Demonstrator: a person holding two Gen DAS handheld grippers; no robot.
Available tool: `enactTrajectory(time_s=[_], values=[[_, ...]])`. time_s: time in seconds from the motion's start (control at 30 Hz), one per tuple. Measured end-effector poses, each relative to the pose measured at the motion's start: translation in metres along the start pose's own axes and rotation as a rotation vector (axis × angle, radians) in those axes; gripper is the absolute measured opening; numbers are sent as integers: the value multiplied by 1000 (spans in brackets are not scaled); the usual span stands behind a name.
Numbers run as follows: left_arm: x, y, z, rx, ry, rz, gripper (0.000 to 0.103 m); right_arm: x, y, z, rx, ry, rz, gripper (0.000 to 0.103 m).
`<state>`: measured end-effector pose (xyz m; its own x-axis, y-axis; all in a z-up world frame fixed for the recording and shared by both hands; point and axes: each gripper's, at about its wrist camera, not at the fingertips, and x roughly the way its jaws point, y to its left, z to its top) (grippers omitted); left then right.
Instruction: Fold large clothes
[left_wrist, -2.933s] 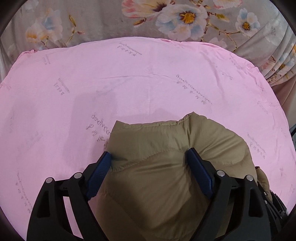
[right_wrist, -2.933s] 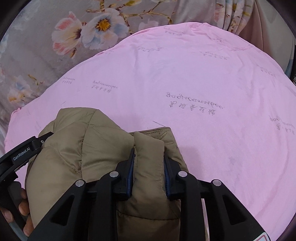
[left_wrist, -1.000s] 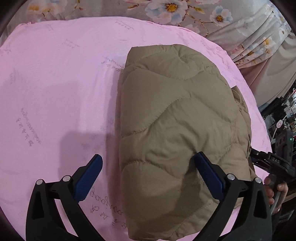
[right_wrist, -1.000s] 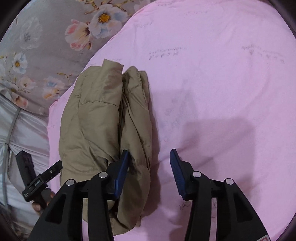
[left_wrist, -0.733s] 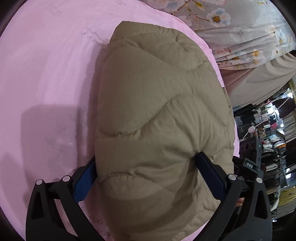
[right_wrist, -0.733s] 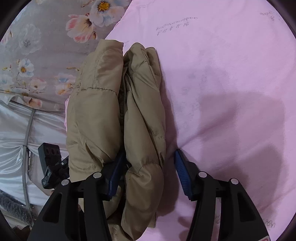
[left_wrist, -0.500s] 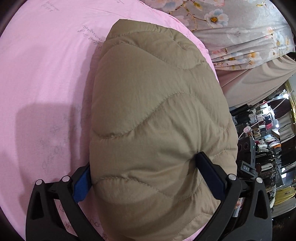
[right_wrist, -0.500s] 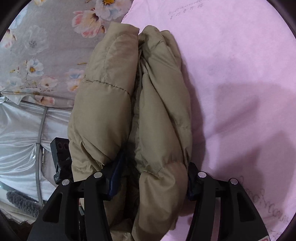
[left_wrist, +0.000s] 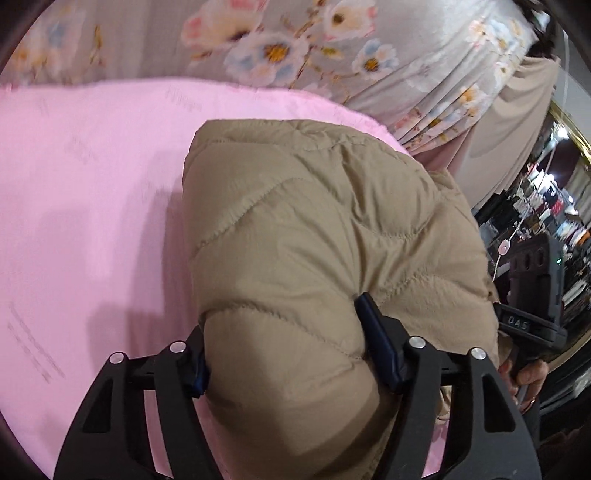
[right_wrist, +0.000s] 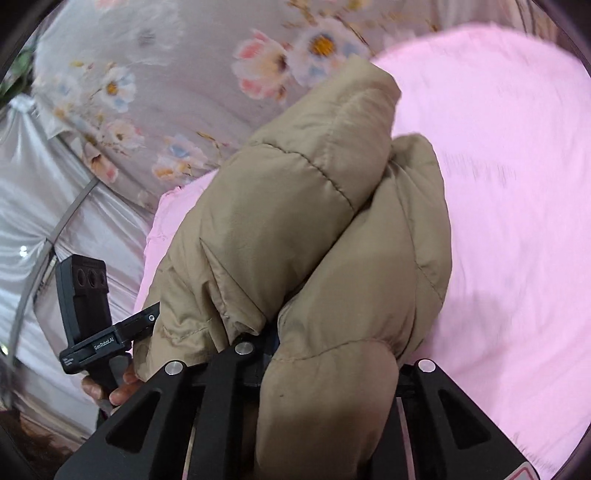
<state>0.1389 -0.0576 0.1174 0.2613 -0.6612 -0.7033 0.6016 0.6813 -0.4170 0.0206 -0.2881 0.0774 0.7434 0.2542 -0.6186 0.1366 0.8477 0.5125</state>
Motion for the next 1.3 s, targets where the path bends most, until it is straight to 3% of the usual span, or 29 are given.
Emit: enactTrajectory(time_s=[0.23, 0.43, 0.63, 0.83, 1.0, 1.17, 1.3], values=[[-43, -2, 55, 134, -190, 110, 63, 14, 55, 57, -169, -139, 5, 18], [-55, 36, 89, 171, -316, 175, 63, 50, 96, 98, -283, -223, 8, 18], [-39, 82, 109, 207, -405, 241, 64, 106, 105, 124, -337, -250, 5, 18], [13, 143, 119, 162, -360, 297, 64, 192, 82, 130, -289, -167, -10, 18], [64, 189, 100, 137, -296, 355, 66, 254, 48, 115, -216, -79, -28, 19], [63, 215, 91, 37, -298, 299, 79, 261, 20, 114, -89, -34, 21, 32], [48, 206, 87, 28, -252, 418, 89, 231, 21, 107, -101, -11, -46, 38]])
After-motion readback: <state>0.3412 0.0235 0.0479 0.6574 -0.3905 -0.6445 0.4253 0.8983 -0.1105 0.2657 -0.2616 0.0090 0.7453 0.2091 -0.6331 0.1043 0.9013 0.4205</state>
